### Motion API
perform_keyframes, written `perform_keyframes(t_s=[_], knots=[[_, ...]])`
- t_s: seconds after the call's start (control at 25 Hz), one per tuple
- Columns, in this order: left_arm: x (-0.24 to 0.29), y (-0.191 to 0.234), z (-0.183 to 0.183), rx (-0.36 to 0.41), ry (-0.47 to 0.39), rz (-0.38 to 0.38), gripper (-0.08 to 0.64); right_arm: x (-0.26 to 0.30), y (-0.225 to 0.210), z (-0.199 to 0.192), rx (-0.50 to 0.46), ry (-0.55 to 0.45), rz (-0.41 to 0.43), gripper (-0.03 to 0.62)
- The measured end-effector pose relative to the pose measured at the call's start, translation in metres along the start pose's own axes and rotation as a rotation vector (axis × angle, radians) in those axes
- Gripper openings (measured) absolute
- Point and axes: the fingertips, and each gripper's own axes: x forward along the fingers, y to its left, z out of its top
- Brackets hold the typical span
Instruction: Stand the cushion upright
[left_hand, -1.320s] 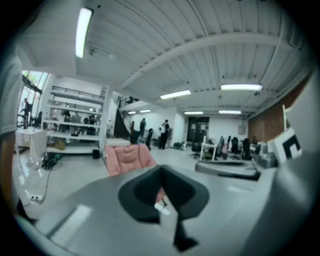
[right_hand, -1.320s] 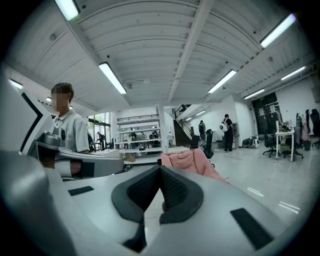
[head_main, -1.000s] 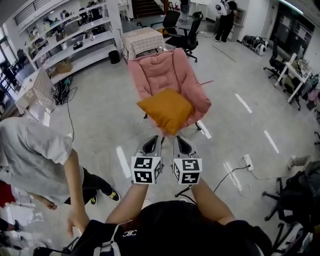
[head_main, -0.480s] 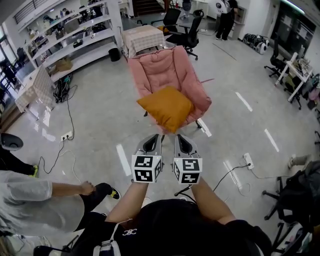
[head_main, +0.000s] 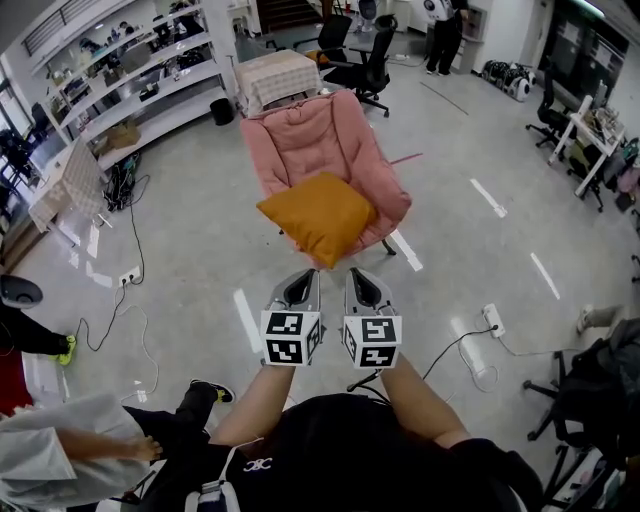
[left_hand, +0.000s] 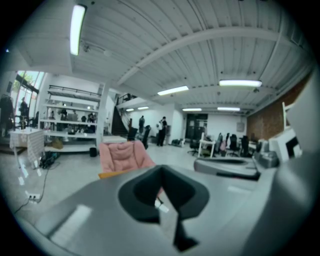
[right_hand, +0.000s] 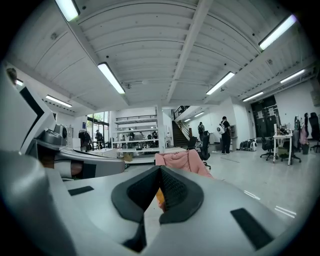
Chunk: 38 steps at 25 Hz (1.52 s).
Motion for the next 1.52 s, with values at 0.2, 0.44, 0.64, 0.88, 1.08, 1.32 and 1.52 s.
perform_keyframes(t_s=[0.2,0.44,0.64,0.88,1.08,1.32,1.52], knots=[[0.022,-0.029,-0.001,-0.022,-0.007,0.015,-0.005,-0.004,-0.039,-0.002,-0.010,0.004,0.018,-0.006],[0.036,-0.040,-0.008,-0.045,0.006,0.041,-0.006,0.000,-0.058,-0.010,-0.008,0.028,0.050,-0.006],[0.054,-0.028,-0.010,-0.067,0.008,0.057,-0.006,0.019,-0.061,-0.018,-0.016,0.046,0.073,-0.006],[0.089,-0.002,-0.004,-0.069,0.005,0.047,-0.006,0.061,-0.067,-0.017,-0.024,0.054,0.070,-0.006],[0.125,0.035,0.006,-0.074,0.002,0.041,-0.006,0.110,-0.068,-0.013,-0.039,0.065,0.067,-0.006],[0.167,0.098,0.020,-0.070,0.010,0.046,-0.006,0.186,-0.059,-0.004,-0.042,0.100,0.071,-0.006],[0.203,0.156,0.028,-0.080,0.035,0.055,-0.006,0.248,-0.047,0.009,-0.065,0.117,0.074,-0.006]])
